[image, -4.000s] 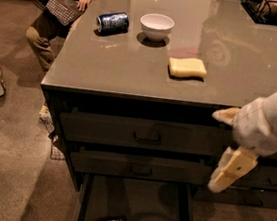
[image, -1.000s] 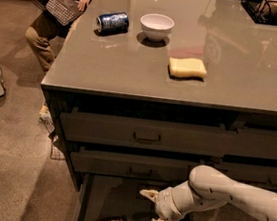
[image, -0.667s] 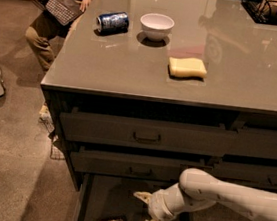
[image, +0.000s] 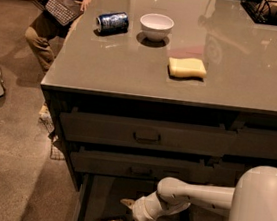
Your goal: Pick orange can from bottom drawer and place on counter
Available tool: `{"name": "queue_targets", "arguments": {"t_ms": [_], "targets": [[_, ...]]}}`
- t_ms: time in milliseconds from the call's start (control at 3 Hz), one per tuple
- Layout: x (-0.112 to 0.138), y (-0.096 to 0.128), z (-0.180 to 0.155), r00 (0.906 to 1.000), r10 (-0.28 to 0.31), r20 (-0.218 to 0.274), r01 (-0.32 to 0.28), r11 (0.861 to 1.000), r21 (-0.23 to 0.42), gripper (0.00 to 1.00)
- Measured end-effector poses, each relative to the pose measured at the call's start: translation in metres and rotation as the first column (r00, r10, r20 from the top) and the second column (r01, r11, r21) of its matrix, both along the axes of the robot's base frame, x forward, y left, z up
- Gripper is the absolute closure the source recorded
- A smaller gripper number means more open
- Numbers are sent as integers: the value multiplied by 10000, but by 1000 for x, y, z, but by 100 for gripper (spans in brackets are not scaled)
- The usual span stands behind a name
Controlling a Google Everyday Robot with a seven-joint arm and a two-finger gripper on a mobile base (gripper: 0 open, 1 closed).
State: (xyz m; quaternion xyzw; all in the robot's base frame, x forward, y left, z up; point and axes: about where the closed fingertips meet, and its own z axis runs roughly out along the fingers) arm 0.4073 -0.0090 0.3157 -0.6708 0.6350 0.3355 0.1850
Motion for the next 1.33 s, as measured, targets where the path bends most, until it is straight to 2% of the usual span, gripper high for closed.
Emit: {"name": "queue_targets", "arguments": {"t_ms": [333, 667, 1000, 1333], "targets": [[0, 0, 0, 10000, 0, 0, 0, 10000, 0, 0], [9, -2, -20, 9995, -53, 308, 49, 9999, 139, 0], [24, -1, -52, 9963, 80, 854, -105, 9995, 289, 0], [36, 6, -86, 9926, 336, 1163, -347, 9994, 72, 0]]}}
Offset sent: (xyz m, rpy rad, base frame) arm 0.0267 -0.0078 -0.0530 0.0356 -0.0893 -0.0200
